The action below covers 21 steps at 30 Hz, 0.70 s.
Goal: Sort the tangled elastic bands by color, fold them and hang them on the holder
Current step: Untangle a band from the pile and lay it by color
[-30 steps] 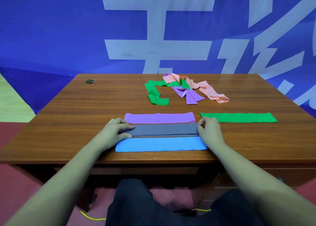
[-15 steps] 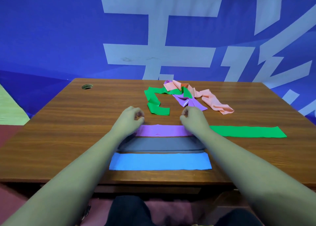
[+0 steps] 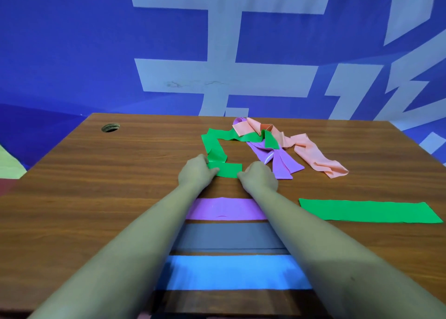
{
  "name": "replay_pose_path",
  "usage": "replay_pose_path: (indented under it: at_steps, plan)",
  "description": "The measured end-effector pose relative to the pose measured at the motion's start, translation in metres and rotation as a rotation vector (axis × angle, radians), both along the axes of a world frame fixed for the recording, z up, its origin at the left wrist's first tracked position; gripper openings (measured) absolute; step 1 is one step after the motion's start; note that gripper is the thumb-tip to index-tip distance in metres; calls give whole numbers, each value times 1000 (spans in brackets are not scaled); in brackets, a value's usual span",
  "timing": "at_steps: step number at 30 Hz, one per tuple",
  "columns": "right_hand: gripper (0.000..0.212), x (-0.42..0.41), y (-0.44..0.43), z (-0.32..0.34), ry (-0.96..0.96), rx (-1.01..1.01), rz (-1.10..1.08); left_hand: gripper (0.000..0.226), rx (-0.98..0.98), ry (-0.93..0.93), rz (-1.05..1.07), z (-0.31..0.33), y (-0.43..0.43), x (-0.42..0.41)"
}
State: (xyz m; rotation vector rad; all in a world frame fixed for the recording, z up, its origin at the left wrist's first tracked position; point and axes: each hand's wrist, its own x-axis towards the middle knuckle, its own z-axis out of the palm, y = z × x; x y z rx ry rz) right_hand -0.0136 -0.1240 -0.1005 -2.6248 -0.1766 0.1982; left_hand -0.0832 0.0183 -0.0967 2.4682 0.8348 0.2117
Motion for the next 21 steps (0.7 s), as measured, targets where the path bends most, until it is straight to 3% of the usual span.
replay_pose_path:
  at_steps: [3,6,11,14,17,21]
  plan:
    - [18,4,0,-1,24,75,5,38,34,17,-3,-4,-1,1]
    - [6,4,-8,14,48,343,111,27,-113,-93,-32,-1,1,-4]
    - [8,-19,-20,75,-106,569,307,48,-422,-401,-181,25,-10,-21]
    - [7,-27,-28,117,-185,593,407,42,-507,-450,-247,50,-14,-31]
    - [8,-41,-41,160,-225,590,501,23,-647,-501,-288,79,-25,-49]
    - [7,-52,-58,207,-308,517,576,15,-652,-584,-374,116,-41,-71]
